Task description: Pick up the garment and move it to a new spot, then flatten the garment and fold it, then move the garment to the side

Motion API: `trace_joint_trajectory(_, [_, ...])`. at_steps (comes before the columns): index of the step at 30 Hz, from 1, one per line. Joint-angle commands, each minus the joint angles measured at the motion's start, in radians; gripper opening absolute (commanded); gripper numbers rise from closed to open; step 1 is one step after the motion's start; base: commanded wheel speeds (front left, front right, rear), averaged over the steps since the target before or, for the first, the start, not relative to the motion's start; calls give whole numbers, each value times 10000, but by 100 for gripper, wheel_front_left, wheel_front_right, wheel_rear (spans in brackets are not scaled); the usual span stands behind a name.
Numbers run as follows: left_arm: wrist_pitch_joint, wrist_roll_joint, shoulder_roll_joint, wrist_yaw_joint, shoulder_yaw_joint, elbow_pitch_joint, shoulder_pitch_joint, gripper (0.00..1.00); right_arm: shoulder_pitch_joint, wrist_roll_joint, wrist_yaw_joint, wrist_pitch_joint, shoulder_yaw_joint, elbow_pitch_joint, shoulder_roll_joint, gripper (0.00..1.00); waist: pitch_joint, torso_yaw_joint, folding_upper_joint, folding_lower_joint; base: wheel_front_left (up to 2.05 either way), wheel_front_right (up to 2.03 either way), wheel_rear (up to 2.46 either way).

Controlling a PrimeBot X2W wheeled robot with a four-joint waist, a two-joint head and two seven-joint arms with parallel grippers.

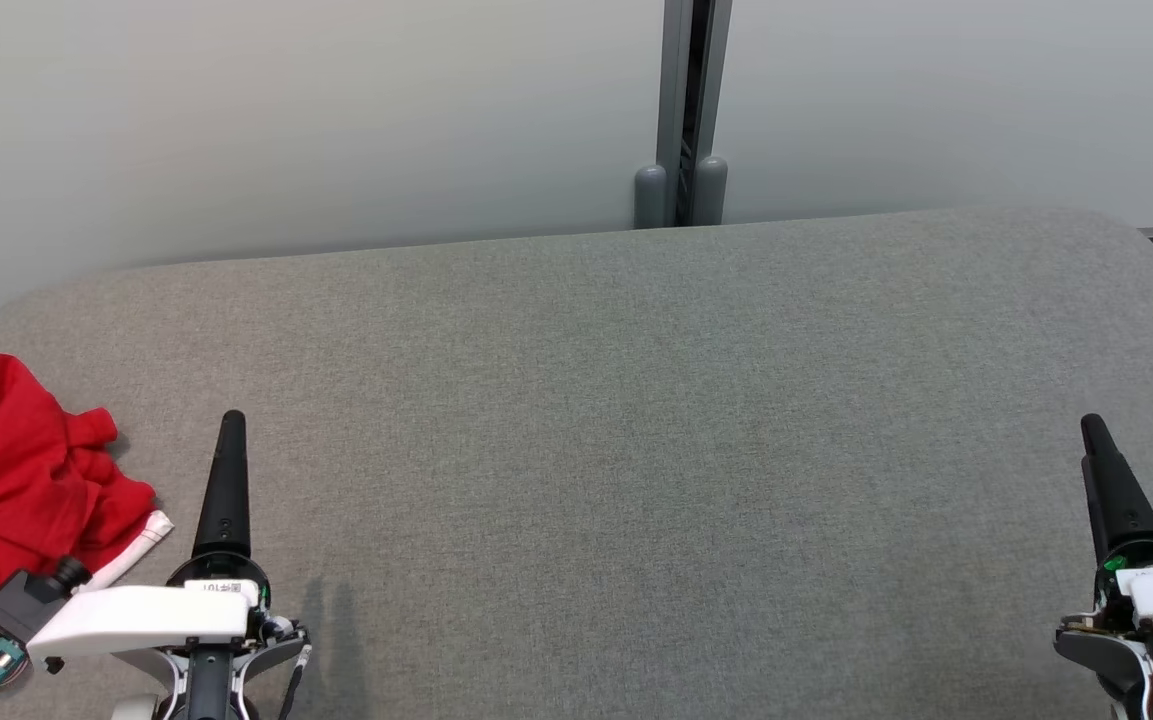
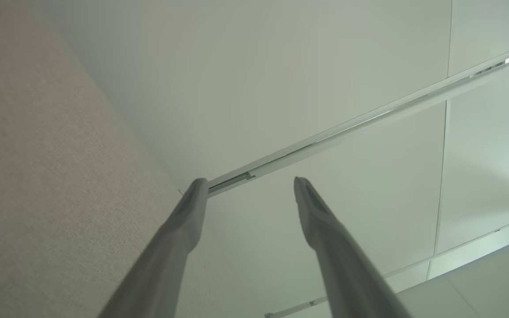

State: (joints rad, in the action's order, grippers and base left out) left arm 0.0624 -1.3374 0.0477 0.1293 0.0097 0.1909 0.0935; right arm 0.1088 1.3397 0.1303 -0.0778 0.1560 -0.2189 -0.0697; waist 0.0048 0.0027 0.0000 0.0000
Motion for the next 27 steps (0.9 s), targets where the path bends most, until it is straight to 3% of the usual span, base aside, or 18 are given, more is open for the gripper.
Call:
trace_joint_trajectory(1, [88,669,62,10,-25,-290,378,100,254,-648,5,164,-1,330,-181,100,-1,1,0,0,0,0,0])
trace_joint_trajectory(14, [452,4098,262,-271,-556,-786,426,100,49,-3917,5,783,-373,920,-391,100,-19,8,0,0,0,0,0])
trace_joint_trajectory(27, [752,6115,503,-527,-906,-714,389,100,-1,-6115,5,1289,-722,1116,-506,100,-38,8,0,0,0,0,0])
